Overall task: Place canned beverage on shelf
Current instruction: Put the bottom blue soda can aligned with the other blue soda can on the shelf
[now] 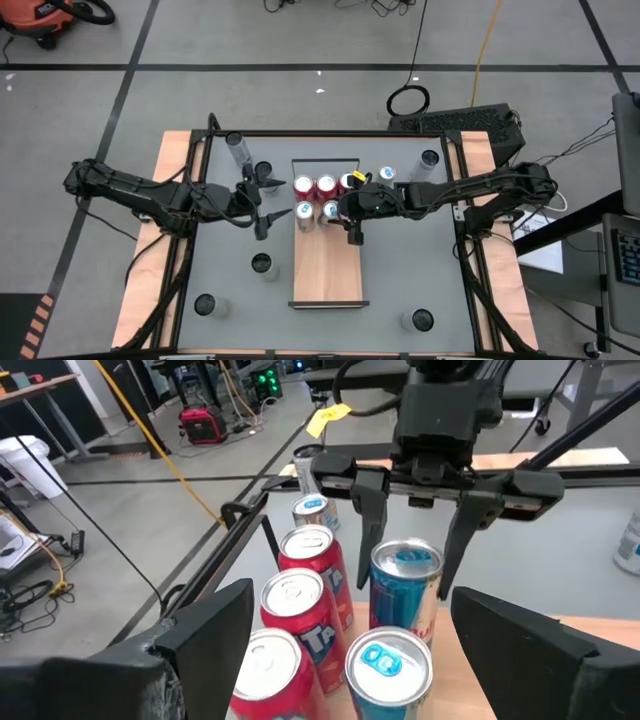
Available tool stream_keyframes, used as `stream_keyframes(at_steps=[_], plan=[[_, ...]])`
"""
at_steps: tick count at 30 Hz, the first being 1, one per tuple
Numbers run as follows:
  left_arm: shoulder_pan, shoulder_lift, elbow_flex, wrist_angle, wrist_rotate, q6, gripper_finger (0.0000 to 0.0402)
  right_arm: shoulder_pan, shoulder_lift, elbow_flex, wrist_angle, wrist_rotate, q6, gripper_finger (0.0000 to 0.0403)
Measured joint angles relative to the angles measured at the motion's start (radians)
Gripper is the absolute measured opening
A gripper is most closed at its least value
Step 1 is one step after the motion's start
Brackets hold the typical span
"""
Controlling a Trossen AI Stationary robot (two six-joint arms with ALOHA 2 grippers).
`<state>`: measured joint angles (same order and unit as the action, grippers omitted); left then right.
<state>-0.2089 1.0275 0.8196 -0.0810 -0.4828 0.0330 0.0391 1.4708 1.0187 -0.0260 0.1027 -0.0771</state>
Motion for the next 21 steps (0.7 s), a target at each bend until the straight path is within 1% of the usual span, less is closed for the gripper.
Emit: stream_keyframes(at_steps=[13, 21], plan=[[0.000, 0.000, 0.000, -0.023, 0.000, -0.001, 0.0338, 0.000, 0.032, 0.000, 0.007, -0.001, 0.010, 0.0190], [0.000, 0.000, 0.000, -0.034, 0.004, -0.002, 0.0338, 0.000, 0.031, 0.000, 0.007, 0.000, 0.012, 0.0206]])
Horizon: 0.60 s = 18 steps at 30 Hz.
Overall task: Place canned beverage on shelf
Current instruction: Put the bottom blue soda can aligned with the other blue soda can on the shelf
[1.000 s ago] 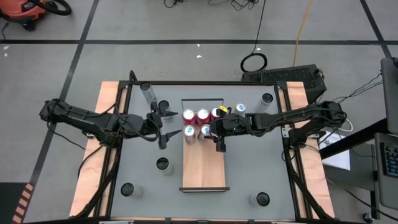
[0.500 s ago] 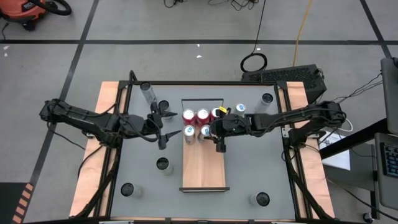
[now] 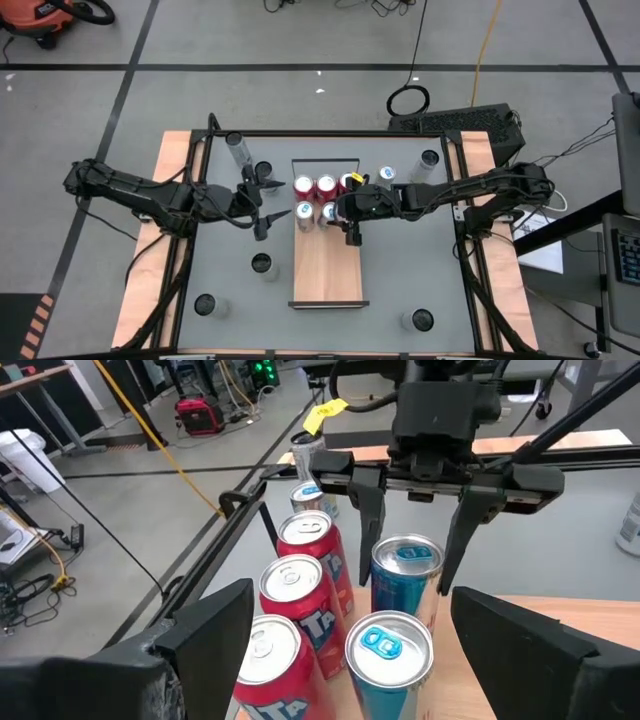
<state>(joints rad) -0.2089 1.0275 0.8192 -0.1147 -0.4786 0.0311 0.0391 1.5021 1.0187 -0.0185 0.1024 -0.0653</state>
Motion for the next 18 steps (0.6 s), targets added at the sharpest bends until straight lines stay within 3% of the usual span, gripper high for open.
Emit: stream_keyframes(at_steps=[18], plan=[[0.000, 0.000, 0.000, 0.000, 0.003, -0.001, 0.0338, 0.000, 0.002, 0.000, 0.000, 0.000, 0.001, 0.0233]])
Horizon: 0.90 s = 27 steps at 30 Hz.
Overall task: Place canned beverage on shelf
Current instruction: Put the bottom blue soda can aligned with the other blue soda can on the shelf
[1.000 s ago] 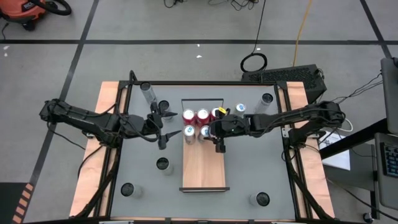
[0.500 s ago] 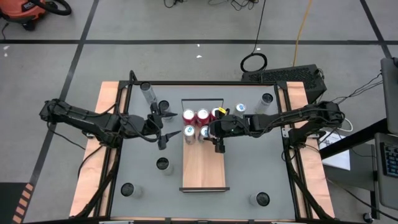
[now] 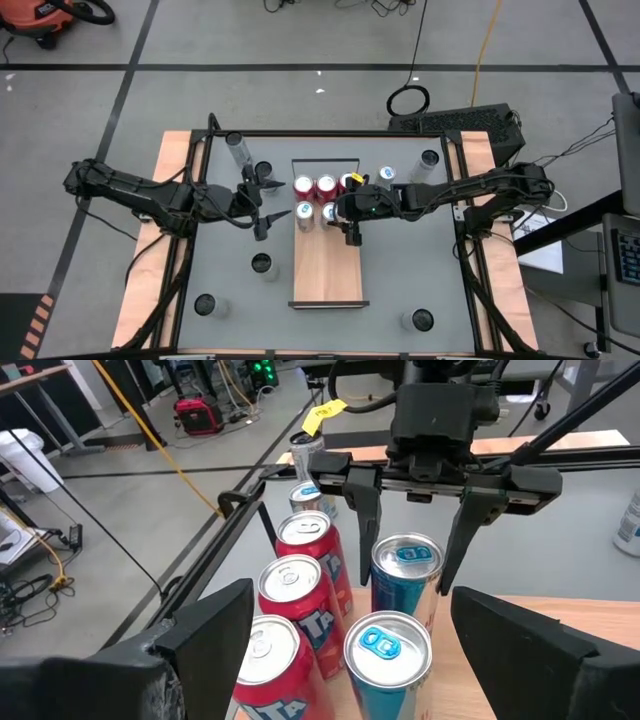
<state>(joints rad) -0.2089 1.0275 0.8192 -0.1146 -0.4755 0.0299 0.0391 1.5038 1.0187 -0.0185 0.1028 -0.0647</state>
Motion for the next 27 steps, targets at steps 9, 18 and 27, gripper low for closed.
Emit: stream_keyframes(at_steps=[9, 18, 27], plan=[[0.000, 0.000, 0.000, 0.000, 0.000, -0.018, 0.0338, 0.000, 0.001, 0.000, 0.000, -0.002, 0.000, 0.0233], [0.000, 0.000, 0.000, 0.000, 0.000, -0.025, 0.0338, 0.000, 0.013, 0.000, 0.002, -0.007, 0.000, 0.0240], [0.000, 0.000, 0.000, 0.001, 0.000, -0.028, 0.0338, 0.000, 0.028, 0.000, 0.035, -0.002, 0.000, 0.0281]])
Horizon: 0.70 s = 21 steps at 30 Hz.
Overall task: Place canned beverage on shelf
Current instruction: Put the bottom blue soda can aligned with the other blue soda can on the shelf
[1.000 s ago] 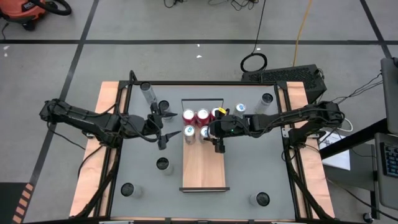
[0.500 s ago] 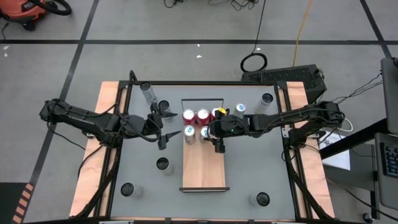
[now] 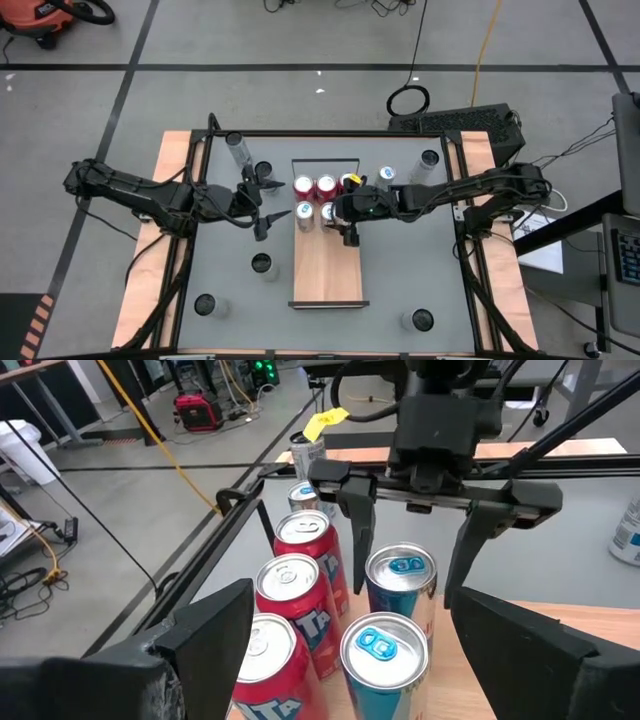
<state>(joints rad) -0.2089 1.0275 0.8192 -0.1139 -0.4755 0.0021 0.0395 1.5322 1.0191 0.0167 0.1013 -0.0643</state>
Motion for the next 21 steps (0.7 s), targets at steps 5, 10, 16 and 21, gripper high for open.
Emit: stream_keyframes(at_steps=[5, 10, 16, 21], plan=[[0.000, 0.000, 0.000, 0.000, 0.000, 0.000, 0.0338, 0.000, -0.002, 0.005, 0.022, 0.000, -0.006, 0.0294], [0.000, 0.000, 0.000, 0.000, 0.000, 0.000, 0.0338, 0.000, -0.002, 0.029, 0.013, -0.008, -0.022, 0.0304], [0.000, 0.013, 0.000, 0.004, -0.001, -0.023, 0.0338, 0.000, -0.005, 0.080, -0.045, -0.028, -0.040, 0.0304], [-0.002, 0.045, 0.000, 0.023, -0.008, -0.022, 0.0338, 0.002, -0.050, 0.124, -0.155, -0.028, -0.044, 0.0304]])
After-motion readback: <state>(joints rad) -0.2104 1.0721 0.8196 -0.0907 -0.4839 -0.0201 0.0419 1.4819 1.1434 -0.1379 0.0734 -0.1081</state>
